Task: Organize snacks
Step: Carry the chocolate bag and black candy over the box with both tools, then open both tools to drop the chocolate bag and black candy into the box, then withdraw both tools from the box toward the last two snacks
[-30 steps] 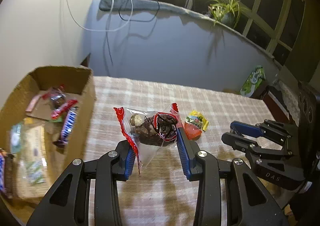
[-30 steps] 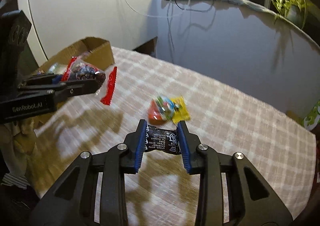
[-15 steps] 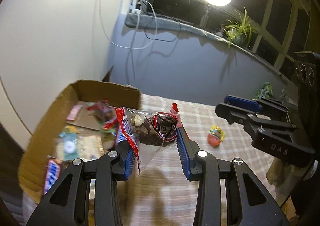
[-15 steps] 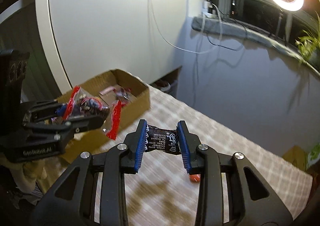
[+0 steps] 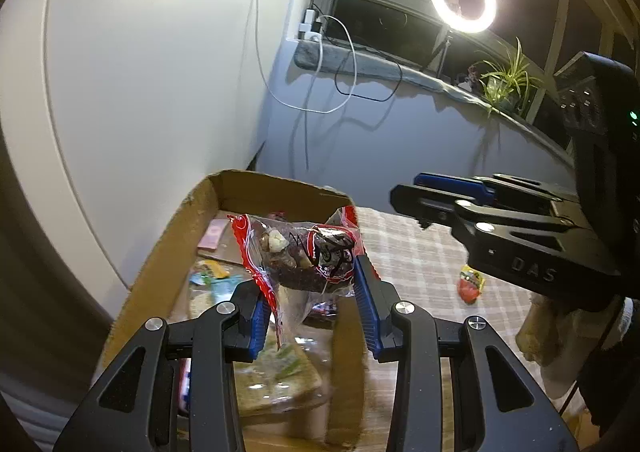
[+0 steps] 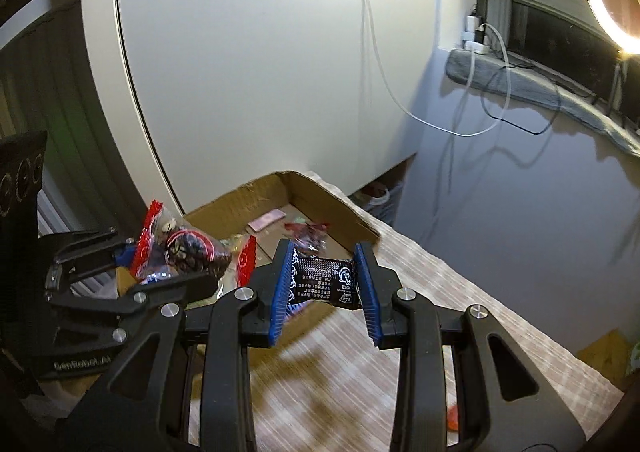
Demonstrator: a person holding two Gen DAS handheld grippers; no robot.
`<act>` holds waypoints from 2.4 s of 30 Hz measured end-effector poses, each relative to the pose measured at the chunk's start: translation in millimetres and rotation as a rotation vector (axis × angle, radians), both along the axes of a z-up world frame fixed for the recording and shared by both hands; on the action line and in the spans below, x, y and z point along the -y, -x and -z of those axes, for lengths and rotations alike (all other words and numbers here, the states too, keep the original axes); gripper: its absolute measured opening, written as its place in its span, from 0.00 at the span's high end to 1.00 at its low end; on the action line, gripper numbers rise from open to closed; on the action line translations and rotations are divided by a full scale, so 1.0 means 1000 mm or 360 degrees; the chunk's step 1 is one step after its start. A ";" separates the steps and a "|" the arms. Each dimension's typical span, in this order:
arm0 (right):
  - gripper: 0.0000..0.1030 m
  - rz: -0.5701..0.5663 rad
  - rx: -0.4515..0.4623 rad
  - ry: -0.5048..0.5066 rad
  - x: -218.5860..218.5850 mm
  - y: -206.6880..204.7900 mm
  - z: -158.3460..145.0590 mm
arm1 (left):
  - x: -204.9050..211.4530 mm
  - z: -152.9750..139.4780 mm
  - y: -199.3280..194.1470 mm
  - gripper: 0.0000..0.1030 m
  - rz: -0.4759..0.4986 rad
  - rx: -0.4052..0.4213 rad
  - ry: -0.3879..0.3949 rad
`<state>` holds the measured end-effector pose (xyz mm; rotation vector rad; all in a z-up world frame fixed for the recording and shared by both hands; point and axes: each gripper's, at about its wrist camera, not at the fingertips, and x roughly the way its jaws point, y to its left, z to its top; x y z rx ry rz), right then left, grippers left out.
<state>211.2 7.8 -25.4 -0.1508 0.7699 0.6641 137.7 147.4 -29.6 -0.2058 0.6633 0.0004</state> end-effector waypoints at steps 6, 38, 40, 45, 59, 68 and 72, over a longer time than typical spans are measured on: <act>0.68 -0.0028 -0.0068 -0.0027 -0.021 -0.016 0.012 | -0.010 0.001 0.002 0.65 -0.0025 0.0000 -0.0023; 0.08 -0.0006 -0.0080 -0.0003 -0.049 -0.038 0.022 | -0.018 0.003 0.004 0.42 -0.0086 -0.0005 -0.0056; 0.04 -0.0006 -0.0067 0.0009 -0.050 -0.037 0.021 | -0.018 0.002 0.005 0.40 -0.0086 -0.0001 -0.0059; 0.01 -0.0015 -0.0056 0.0028 -0.050 -0.033 0.019 | -0.017 0.002 0.006 0.38 -0.0086 0.0002 -0.0063; 0.00 0.0028 -0.0026 0.0017 -0.033 -0.023 0.006 | -0.003 -0.007 0.012 0.37 -0.0062 0.0039 -0.0080; 0.00 0.0089 -0.0012 0.0008 -0.001 -0.012 -0.003 | 0.019 -0.012 0.015 0.37 -0.0011 0.0060 -0.0090; 0.00 0.0123 0.0012 0.0020 0.019 -0.006 -0.008 | 0.032 -0.014 0.015 0.37 0.0015 0.0068 -0.0089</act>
